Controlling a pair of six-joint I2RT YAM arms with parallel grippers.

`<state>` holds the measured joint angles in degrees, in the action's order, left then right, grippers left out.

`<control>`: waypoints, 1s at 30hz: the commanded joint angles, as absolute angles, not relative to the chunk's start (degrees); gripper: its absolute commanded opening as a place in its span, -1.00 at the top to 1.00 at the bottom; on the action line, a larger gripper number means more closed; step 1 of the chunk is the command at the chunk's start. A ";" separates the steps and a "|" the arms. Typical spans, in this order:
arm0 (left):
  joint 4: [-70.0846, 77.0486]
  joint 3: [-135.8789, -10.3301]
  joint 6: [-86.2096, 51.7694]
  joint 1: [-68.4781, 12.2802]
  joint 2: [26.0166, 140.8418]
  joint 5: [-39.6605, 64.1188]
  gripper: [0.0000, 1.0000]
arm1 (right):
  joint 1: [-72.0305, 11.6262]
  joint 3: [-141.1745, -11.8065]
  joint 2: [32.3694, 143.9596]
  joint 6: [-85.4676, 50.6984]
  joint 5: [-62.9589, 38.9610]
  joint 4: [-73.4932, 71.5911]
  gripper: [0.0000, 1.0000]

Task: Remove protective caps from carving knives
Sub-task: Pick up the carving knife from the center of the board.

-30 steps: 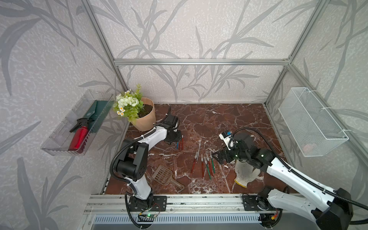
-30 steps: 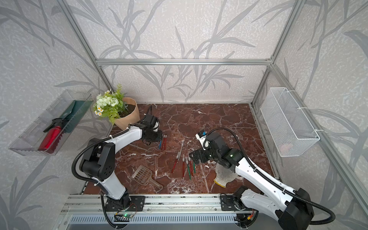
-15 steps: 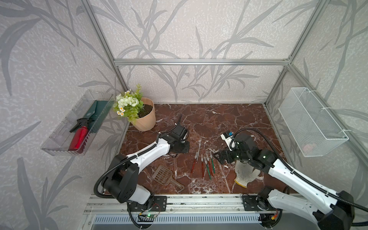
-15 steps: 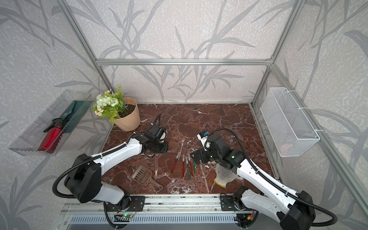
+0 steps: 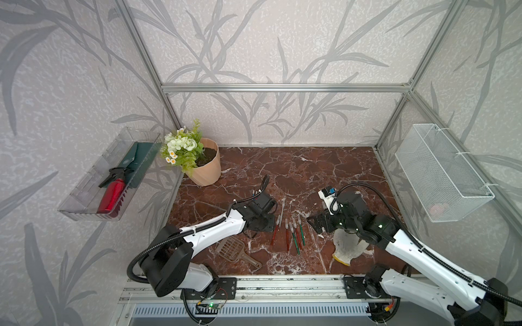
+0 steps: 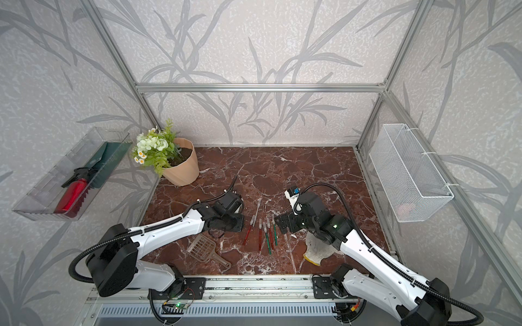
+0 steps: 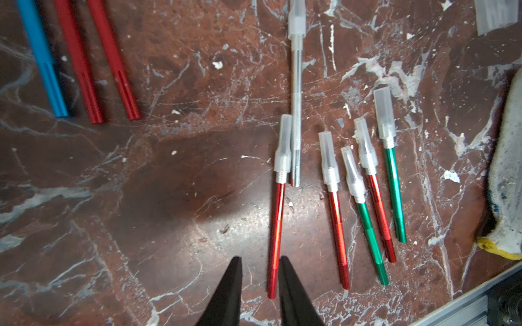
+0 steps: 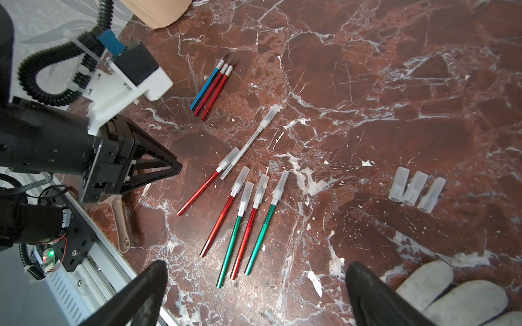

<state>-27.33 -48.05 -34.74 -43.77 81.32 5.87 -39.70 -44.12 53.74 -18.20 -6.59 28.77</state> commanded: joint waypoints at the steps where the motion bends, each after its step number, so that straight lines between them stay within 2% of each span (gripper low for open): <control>1: -25.68 -48.13 -36.56 -45.23 83.09 4.09 0.43 | -39.90 -43.68 52.91 -17.49 -7.56 29.74 -0.98; 17: -26.33 -51.47 -37.20 -50.35 89.53 0.83 0.43 | -39.91 -43.81 54.06 -17.40 -8.48 30.10 -0.98; 30: -31.05 -53.58 -38.24 -52.87 92.85 -3.44 0.51 | -39.90 -41.86 54.56 -18.18 -9.40 28.33 -0.98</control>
<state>-28.29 -52.27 -36.77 -52.47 92.07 -1.10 -39.70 -42.35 54.22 -18.17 -8.45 28.71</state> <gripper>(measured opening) 0.246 0.992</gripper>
